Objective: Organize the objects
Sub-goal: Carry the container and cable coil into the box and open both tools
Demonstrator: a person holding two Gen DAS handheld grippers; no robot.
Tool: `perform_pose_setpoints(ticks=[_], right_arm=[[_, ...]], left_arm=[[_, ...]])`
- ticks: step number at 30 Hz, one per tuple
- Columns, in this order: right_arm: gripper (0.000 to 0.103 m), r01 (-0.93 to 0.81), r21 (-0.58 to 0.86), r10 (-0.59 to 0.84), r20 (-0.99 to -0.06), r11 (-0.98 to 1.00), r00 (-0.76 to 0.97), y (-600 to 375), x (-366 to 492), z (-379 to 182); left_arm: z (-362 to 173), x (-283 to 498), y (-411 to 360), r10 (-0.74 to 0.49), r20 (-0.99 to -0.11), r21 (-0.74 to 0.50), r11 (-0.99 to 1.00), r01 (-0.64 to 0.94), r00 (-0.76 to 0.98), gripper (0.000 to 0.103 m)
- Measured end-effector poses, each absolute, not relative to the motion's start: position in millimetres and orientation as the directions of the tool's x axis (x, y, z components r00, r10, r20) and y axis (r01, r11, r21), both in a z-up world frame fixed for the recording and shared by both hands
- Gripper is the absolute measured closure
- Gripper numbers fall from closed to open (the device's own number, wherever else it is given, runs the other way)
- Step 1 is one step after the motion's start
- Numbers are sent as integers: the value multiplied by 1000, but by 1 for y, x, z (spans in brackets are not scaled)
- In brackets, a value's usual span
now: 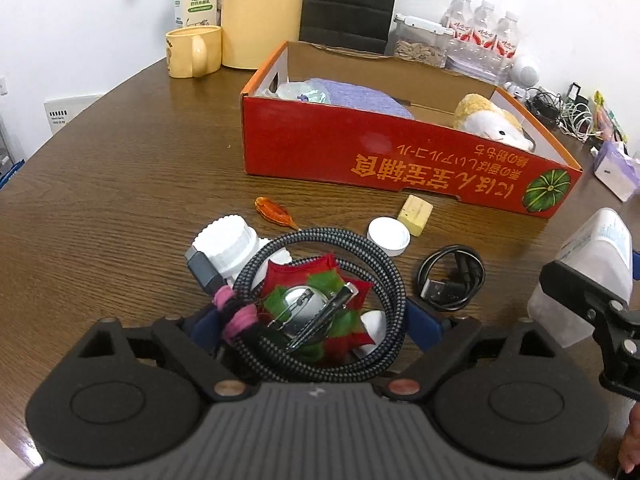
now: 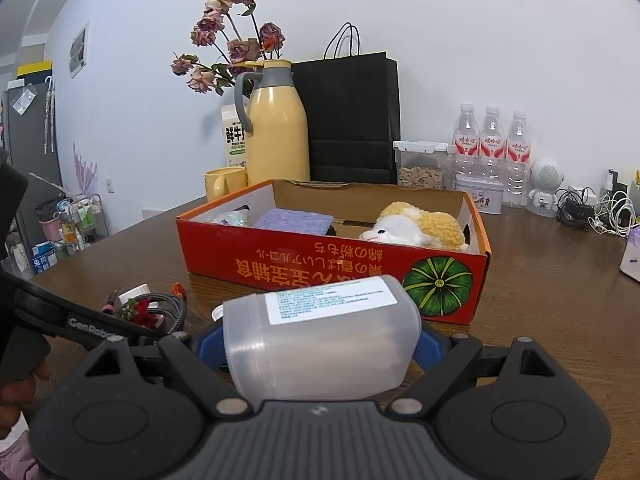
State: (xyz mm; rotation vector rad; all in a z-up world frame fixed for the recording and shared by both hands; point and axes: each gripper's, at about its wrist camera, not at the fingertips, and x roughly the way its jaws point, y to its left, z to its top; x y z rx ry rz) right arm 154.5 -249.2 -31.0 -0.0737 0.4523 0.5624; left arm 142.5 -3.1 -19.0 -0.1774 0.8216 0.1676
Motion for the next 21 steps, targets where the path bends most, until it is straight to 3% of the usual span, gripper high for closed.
perform_pose_setpoints(ticks=[21], right_arm=[[14,-531,24,491,-421,847,763,-238,146,-21]], left_arm=[[24,121,6,69,-647,-81,984,-159,759,12]])
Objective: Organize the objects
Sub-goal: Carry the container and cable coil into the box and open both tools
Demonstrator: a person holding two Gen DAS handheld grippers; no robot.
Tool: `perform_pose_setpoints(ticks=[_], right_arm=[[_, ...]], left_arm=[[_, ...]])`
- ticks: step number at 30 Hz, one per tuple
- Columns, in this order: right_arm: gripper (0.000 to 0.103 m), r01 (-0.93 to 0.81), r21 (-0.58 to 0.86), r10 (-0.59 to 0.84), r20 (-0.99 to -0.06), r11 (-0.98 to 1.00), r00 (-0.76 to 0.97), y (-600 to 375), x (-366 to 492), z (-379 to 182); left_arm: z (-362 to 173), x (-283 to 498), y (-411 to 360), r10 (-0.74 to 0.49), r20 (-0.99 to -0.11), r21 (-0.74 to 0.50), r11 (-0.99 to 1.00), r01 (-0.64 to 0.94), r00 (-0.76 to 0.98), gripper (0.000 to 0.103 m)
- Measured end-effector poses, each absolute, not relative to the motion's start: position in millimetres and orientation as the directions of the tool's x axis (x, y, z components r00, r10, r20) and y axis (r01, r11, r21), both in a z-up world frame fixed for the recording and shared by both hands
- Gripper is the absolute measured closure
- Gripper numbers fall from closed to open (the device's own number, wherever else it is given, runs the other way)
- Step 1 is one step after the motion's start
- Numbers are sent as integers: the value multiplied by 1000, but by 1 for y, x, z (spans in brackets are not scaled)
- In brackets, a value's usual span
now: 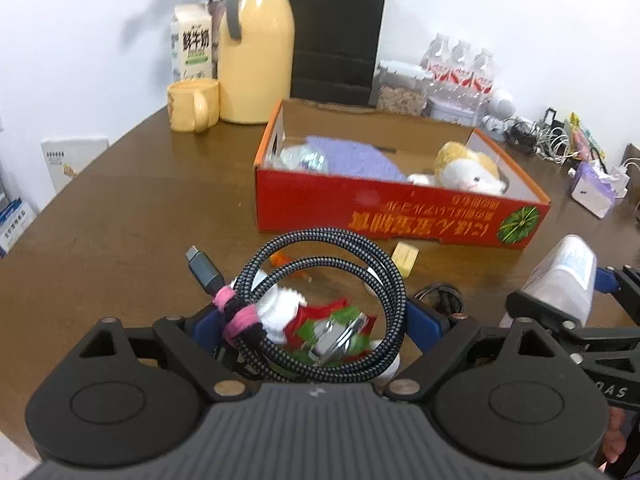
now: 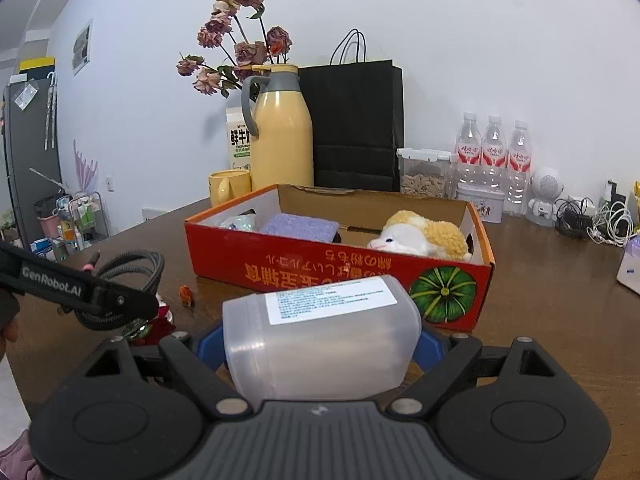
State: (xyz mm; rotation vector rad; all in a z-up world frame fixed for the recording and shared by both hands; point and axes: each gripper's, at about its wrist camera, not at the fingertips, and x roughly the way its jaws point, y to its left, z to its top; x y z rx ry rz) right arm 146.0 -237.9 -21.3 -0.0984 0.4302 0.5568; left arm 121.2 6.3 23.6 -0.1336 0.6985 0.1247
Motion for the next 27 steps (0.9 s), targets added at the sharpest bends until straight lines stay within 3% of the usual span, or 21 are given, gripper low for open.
perform_pose_setpoints(ticks=[17,27], right_arm=[[14,-498,-81,451,-316,863,835,-201,216,33],[14,-457,-109,401,-331,883,854,-171,312,40]], left_arm=[[88,196,7,-5,-524,-104,993,-58,852,11],[94,277,22,-22,-526,-158,985,-72,850,11]])
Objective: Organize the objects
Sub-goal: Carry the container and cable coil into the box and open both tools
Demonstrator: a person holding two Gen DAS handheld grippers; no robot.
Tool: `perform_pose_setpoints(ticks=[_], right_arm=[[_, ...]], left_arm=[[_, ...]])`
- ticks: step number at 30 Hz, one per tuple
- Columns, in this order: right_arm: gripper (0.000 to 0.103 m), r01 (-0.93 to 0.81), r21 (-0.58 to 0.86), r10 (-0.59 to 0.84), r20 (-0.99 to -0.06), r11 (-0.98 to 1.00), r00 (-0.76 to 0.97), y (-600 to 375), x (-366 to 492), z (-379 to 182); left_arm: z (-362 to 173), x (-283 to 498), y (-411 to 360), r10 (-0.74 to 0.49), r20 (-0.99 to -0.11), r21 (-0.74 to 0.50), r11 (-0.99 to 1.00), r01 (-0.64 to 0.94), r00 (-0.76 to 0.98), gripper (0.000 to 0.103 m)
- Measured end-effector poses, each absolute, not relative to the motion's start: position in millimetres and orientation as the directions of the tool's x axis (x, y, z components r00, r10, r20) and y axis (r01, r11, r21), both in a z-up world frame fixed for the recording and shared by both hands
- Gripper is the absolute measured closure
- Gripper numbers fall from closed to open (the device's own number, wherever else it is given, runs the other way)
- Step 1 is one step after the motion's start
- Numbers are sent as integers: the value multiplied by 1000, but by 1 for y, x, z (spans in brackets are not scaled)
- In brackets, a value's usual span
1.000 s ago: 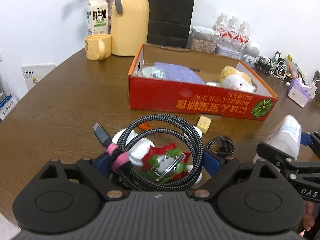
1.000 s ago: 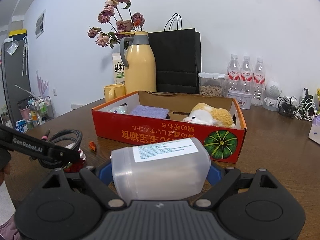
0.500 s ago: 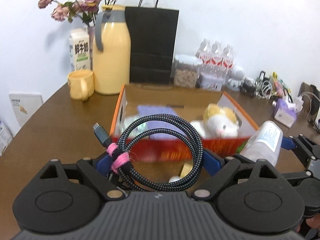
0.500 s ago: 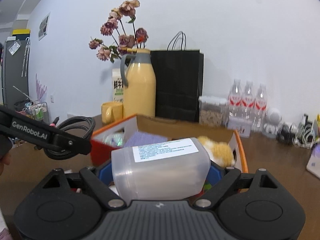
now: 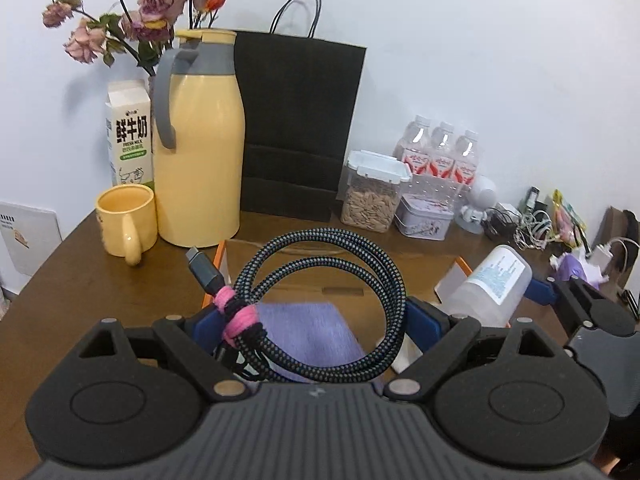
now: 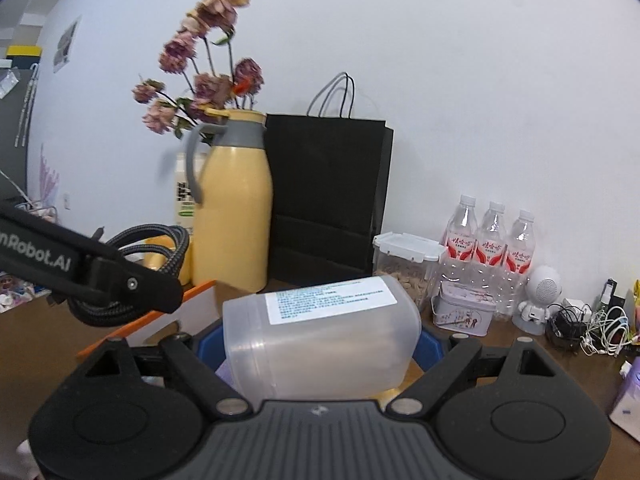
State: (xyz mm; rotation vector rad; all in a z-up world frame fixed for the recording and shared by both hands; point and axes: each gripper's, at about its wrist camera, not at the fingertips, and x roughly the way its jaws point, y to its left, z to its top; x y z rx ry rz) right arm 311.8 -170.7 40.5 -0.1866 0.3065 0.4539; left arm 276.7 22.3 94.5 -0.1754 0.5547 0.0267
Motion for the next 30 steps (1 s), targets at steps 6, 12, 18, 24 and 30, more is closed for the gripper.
perform_pose_setpoints(ticks=[6,12,18,24,30], right_arm=[[14,-438,-100,371,-383,893,846,-155,367,22],[14,-427,-95,353,-420,899,836,-148,391,8],[14,-430,-98,344,-453,898,822,-147,396,4],[12,-440,-93,351,-467,893,812,-147,393,4],[0,-431,-73,348,-475,899,808,-154,391,6]], left_arm=[[78,323,32,-40,-553,-196,977,-83,832,11],[53,351,41,-47,-583,-220,970,-102,811,11],[34,367,54,-55,-630,-249,959,-135,775,11],[36,362,48,-43,-631,-226,965,-130,774,8],[43,355,42,-31,-609,-195,974,-111,793,0]])
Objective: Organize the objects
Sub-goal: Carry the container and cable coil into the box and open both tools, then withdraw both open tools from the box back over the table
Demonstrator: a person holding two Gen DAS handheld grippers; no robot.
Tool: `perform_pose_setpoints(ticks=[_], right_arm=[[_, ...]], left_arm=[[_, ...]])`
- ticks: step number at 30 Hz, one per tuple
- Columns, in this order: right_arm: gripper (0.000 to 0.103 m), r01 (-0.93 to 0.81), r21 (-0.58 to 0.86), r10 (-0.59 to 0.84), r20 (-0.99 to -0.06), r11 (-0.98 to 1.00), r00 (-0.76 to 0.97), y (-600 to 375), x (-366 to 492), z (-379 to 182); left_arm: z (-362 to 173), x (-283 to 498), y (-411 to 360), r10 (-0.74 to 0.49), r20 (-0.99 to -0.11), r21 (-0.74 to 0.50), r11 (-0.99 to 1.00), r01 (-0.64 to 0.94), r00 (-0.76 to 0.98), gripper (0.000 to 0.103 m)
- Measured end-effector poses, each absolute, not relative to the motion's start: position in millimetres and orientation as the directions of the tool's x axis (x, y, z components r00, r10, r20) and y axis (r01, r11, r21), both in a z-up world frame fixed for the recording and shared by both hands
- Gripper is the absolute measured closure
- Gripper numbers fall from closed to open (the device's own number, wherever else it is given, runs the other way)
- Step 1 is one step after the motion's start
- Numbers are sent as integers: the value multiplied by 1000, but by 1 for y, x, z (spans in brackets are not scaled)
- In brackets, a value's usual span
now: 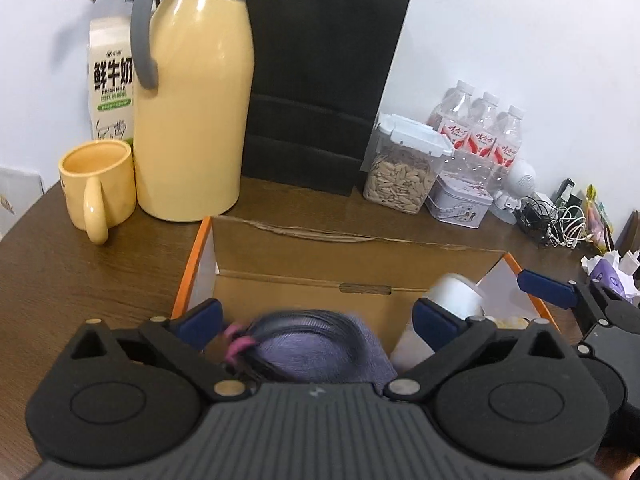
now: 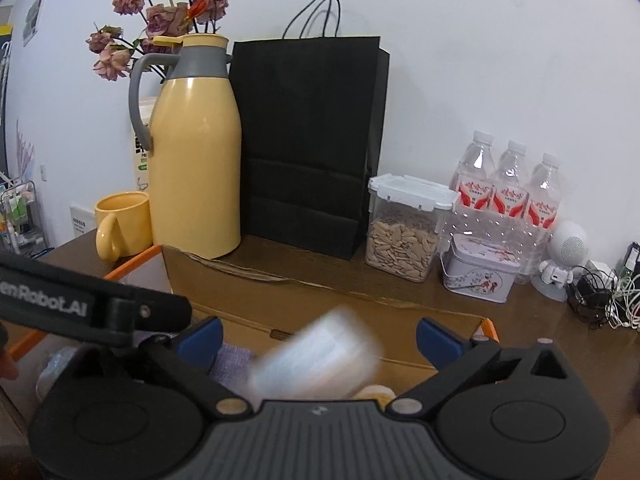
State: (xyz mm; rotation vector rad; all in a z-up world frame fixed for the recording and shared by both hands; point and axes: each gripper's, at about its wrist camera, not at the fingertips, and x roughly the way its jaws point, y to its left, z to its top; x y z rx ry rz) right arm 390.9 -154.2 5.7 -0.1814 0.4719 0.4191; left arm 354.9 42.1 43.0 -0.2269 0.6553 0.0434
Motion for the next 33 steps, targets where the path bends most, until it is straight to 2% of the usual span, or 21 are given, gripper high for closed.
perform_pose_setpoints(ticks=[8,17,33], right_arm=[[0,-423,-59,349,-467,904,812,-160,388,11],[0,-408,-71,335,-453,910,826,-167,365,23],[0,-423,-67,361,-412,904,837,-186,266,48]], left_arm=[[46,352,41,-23,-604,-181,977,-109,797,0],[64,325,38,4,-557,-145,984,-103,831,0],[103,231,27,31,-501,-101,991,-94,865,0]])
